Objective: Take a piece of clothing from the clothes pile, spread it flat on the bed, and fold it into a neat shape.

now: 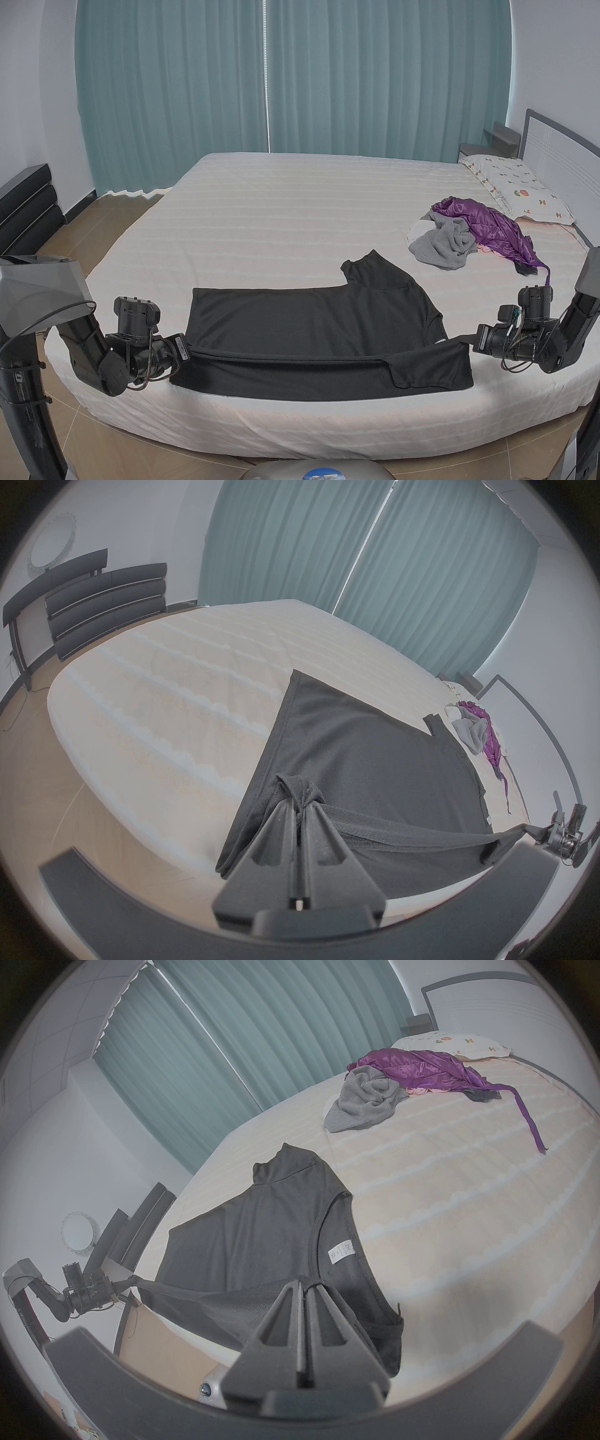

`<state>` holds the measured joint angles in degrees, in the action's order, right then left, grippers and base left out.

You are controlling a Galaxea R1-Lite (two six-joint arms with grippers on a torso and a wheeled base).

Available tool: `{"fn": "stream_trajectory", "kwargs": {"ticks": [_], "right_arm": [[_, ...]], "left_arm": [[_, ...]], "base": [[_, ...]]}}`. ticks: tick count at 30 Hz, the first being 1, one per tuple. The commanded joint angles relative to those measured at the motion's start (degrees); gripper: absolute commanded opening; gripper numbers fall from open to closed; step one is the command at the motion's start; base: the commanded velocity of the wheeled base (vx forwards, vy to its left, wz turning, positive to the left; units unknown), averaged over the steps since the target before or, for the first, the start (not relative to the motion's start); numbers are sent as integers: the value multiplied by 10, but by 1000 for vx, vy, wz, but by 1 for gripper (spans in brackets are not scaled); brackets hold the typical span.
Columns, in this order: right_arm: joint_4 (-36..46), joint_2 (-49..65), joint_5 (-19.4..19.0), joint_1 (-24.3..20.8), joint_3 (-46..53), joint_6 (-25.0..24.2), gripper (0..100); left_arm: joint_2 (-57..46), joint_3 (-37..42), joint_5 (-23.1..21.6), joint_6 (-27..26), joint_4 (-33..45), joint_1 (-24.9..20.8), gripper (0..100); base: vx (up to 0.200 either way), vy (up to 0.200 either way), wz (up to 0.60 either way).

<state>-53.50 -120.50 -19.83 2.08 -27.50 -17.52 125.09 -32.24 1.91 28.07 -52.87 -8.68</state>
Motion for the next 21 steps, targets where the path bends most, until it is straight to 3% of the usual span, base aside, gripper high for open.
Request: {"fn": "stream_trajectory", "kwargs": {"ticks": [1,19,20,21], "right_arm": [[0,-34,1,-2,-21,-1,0],[-1,-103,1,-17,-82,-30,0],[-2,-105,1,-17,-82,-30,0],[-2,-105,1,-17,-82,-30,0]], "left_arm": [[34,-20,0,1,0,1,0],[101,-84,3,32,0,0,0],[101,-84,3,32,-1,0,100],[100,-84,4,36,-1,0,100]], "base": [[0,0,0],[0,0,0],[0,0,0],[0,0,0]]}}
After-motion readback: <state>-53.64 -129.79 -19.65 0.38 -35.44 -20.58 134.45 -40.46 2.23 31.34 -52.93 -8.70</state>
